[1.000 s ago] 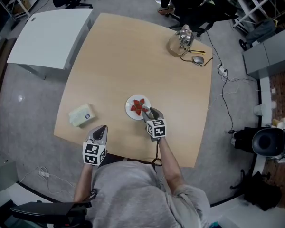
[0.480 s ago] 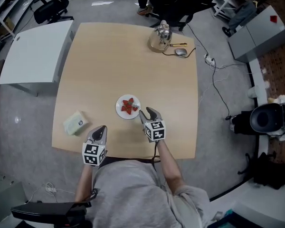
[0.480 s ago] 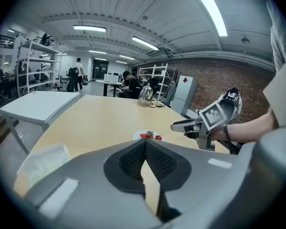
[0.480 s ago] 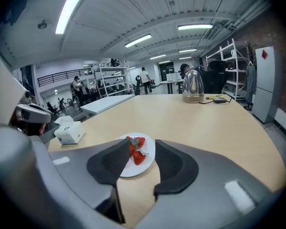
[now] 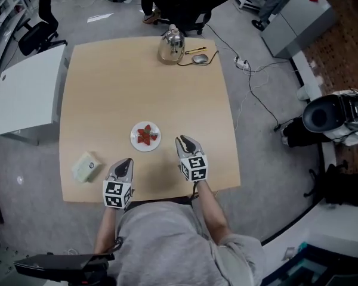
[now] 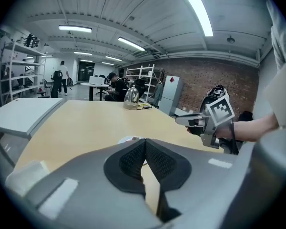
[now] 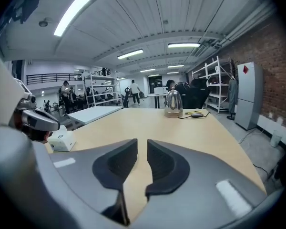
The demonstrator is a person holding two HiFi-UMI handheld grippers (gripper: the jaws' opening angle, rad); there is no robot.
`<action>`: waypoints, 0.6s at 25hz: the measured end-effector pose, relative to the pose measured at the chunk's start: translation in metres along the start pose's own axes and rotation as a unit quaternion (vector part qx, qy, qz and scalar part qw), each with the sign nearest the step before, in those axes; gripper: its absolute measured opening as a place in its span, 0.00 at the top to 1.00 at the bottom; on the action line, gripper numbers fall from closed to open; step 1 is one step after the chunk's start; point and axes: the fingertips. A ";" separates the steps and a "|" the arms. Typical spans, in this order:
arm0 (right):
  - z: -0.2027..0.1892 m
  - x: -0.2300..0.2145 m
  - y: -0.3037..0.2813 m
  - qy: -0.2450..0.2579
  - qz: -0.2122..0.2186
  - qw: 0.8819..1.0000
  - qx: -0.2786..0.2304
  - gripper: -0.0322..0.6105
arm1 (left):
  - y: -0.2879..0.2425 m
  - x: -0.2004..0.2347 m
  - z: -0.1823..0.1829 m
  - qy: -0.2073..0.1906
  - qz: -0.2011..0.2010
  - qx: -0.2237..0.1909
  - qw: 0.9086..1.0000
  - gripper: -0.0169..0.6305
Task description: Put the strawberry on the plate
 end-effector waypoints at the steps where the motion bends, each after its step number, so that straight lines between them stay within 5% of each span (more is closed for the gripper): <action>1: 0.001 -0.005 0.005 -0.003 -0.009 1.000 -0.006 0.85 | -0.002 -0.003 0.002 -0.004 -0.006 -0.002 1.000 0.94; 15: 0.011 -0.038 0.078 -0.043 -0.088 0.993 -0.069 0.94 | -0.006 -0.038 0.036 -0.051 -0.053 -0.035 0.997 0.94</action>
Point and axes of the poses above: the fingertips, and each gripper's own axes: y backward along the fingers, x to its left, z out of its top, and after that the axes turned 9 degrees about -z, right-handed
